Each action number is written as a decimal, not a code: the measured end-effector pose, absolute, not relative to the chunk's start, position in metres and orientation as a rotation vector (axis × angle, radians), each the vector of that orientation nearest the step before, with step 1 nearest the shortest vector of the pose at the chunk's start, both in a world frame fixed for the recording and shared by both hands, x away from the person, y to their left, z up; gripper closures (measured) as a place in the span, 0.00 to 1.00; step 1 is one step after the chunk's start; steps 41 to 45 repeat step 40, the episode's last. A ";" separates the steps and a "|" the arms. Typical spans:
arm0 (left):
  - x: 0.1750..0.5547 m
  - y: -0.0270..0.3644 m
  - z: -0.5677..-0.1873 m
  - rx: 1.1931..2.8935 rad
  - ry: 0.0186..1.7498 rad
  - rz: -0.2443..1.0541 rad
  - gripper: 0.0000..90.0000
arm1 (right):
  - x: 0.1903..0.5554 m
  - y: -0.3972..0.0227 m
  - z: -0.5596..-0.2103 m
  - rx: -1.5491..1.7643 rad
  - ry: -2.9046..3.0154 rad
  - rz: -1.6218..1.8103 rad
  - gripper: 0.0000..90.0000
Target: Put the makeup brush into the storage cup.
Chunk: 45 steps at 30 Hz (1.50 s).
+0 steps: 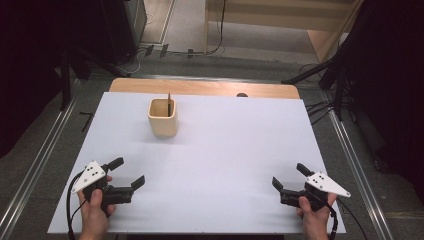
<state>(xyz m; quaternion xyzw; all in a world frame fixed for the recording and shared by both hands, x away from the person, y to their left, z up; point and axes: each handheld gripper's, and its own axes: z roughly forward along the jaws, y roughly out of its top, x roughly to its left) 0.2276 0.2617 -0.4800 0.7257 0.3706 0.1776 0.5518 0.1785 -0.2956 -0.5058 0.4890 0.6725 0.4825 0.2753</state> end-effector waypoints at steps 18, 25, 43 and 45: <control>0.229 0.284 -0.482 1.693 0.914 0.427 0.00 | 0.178 -0.302 -0.505 1.341 1.775 1.297 0.00; 0.229 0.283 -0.483 1.715 0.921 0.452 0.00 | 0.178 -0.301 -0.505 1.337 1.778 1.300 0.00; 0.228 0.279 -0.481 1.712 0.903 0.451 0.00 | 0.175 -0.303 -0.502 1.341 1.767 1.302 0.00; 0.228 0.279 -0.481 1.712 0.903 0.451 0.00 | 0.175 -0.303 -0.502 1.341 1.767 1.302 0.00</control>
